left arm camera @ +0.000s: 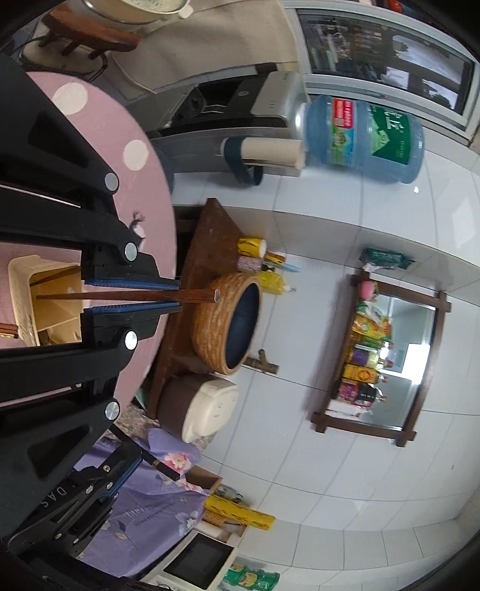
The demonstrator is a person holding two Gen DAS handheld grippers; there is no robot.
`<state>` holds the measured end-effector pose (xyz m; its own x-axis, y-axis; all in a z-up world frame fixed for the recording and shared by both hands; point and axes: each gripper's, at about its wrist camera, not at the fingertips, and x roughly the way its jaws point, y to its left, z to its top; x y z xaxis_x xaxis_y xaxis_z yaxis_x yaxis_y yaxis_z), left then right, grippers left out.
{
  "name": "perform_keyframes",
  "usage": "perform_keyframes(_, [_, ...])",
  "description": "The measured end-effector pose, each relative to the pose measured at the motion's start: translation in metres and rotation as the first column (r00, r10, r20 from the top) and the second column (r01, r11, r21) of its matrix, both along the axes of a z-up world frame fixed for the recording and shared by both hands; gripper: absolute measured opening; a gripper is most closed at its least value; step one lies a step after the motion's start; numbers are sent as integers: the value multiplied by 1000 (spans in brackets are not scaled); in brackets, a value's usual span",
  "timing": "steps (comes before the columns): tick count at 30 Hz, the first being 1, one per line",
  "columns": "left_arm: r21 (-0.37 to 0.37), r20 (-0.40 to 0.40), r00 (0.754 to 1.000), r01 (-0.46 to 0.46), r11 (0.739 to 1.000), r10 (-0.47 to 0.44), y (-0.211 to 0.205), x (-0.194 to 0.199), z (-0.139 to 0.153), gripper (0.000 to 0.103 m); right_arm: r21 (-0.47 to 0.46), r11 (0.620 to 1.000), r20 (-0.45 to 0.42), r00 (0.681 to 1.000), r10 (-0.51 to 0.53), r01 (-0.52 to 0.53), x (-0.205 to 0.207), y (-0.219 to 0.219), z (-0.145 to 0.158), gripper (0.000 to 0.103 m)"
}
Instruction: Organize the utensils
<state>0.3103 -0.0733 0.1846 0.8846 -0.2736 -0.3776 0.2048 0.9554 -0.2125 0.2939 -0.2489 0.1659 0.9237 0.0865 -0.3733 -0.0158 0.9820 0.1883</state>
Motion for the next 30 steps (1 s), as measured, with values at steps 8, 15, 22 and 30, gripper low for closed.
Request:
perform_keyframes(8, [28, -98, 995, -2, 1000, 4, -5, 11, -52, 8, 8, 1000, -72, 997, 3, -3, 12, 4, -37, 8])
perform_keyframes(15, [24, -123, 992, -7, 1000, 10, -3, 11, -68, 8, -7, 1000, -88, 996, -11, 10, 12, 1, -52, 8])
perform_keyframes(22, [-21, -95, 995, 7, 1000, -9, 9, -15, -76, 60, -70, 997, -36, 999, -28, 25, -13, 7, -55, 44])
perform_keyframes(30, [1, -212, 976, 52, 999, -51, 37, -60, -122, 70, -71, 991, -138, 985, 104, -115, -65, 14, -98, 44])
